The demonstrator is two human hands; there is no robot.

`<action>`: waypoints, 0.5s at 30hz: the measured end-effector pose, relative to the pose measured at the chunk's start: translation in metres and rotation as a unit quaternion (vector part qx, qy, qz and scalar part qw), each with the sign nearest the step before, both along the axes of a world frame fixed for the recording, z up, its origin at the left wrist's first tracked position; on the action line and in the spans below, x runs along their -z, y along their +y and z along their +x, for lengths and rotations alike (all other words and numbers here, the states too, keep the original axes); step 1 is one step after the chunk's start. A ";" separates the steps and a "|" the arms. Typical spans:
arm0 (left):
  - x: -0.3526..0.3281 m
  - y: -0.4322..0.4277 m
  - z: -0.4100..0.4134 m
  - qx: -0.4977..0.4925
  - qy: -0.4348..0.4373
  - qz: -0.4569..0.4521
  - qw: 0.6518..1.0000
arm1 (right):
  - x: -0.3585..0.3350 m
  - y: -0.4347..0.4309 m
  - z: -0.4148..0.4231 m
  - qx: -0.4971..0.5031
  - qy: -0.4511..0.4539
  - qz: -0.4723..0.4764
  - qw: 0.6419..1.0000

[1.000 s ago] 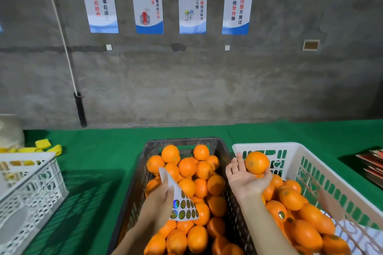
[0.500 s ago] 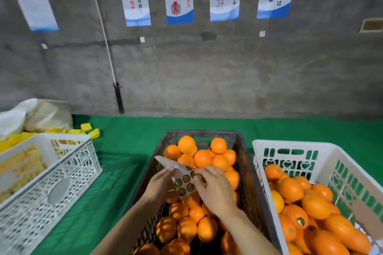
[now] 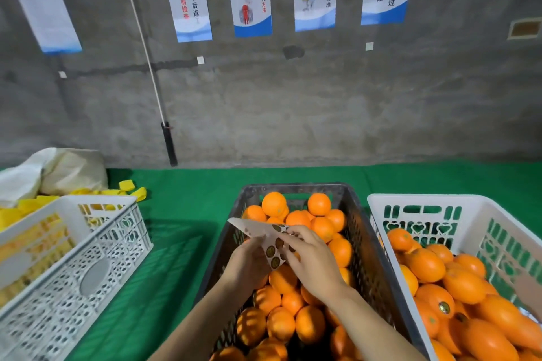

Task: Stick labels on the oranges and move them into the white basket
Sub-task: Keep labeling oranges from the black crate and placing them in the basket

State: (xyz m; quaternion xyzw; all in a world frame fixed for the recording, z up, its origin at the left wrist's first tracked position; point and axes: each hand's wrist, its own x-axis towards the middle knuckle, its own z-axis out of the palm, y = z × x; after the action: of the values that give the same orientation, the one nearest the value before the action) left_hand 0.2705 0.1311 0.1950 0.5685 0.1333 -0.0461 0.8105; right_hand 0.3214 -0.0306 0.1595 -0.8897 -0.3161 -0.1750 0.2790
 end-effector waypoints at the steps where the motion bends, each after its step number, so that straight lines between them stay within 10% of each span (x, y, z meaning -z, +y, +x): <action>1: 0.003 0.000 0.001 -0.002 0.012 0.012 1.000 | -0.001 -0.002 -0.002 -0.001 0.004 0.000 1.000; 15: 0.026 0.004 0.012 -0.064 0.035 0.131 0.989 | -0.006 0.003 -0.012 0.016 0.013 0.014 1.000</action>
State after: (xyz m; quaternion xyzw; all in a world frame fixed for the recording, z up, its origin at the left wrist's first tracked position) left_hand 0.2821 0.1355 0.1686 0.6583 0.2031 0.0039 0.7248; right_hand 0.3096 -0.0280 0.1652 -0.8930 -0.2956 -0.1727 0.2922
